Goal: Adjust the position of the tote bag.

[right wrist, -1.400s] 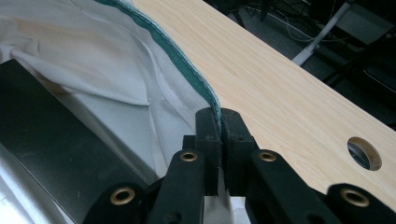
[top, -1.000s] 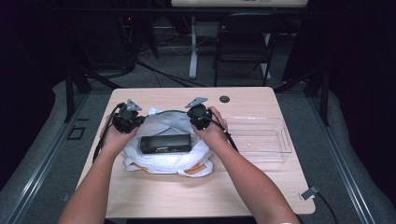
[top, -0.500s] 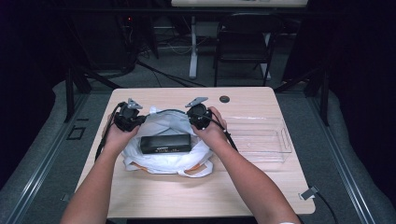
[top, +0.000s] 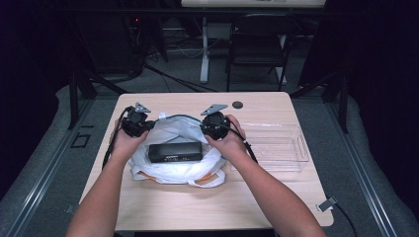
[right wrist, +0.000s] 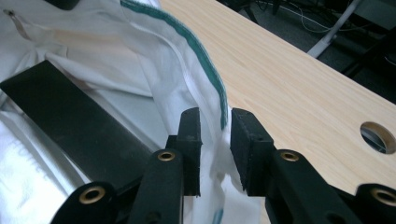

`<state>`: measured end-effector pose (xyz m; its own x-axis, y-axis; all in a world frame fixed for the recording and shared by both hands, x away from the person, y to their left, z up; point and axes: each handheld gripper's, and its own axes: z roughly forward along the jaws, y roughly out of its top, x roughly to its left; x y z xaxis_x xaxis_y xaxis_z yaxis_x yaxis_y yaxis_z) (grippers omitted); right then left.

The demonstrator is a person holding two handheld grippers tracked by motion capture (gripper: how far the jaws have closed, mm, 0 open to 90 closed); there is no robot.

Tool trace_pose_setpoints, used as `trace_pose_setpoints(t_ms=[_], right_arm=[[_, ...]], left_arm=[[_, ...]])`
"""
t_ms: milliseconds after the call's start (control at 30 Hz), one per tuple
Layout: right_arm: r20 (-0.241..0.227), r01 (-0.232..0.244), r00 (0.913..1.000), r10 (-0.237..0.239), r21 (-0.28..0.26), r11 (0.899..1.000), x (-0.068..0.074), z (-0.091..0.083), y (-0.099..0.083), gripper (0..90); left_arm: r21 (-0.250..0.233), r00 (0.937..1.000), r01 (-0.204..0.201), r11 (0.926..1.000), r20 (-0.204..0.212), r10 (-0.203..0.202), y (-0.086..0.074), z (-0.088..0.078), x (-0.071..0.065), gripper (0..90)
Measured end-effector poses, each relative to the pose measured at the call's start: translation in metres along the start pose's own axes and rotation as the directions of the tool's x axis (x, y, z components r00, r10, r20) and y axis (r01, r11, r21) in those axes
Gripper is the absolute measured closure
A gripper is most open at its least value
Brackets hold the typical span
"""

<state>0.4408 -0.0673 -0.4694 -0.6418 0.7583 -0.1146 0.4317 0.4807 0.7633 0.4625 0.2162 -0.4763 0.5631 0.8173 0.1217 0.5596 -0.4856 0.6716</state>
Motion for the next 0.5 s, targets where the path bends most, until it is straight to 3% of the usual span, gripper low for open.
trace_pose_setpoints(t_ms=[200,500], right_arm=[[-0.018,0.000,0.9998,0.001,0.032,0.999,-0.002,-0.002,-0.008,69.6],[-0.015,-0.003,0.9999,0.003,0.025,1.000,0.004,-0.006,-0.015,68.0]], left_arm=[[0.002,0.9999,0.010,0.9999,-0.003,-0.010,0.001,0.002,0.002,88.7],[0.019,0.9997,0.025,0.9995,-0.004,-0.025,0.001,0.009,0.007,88.7]])
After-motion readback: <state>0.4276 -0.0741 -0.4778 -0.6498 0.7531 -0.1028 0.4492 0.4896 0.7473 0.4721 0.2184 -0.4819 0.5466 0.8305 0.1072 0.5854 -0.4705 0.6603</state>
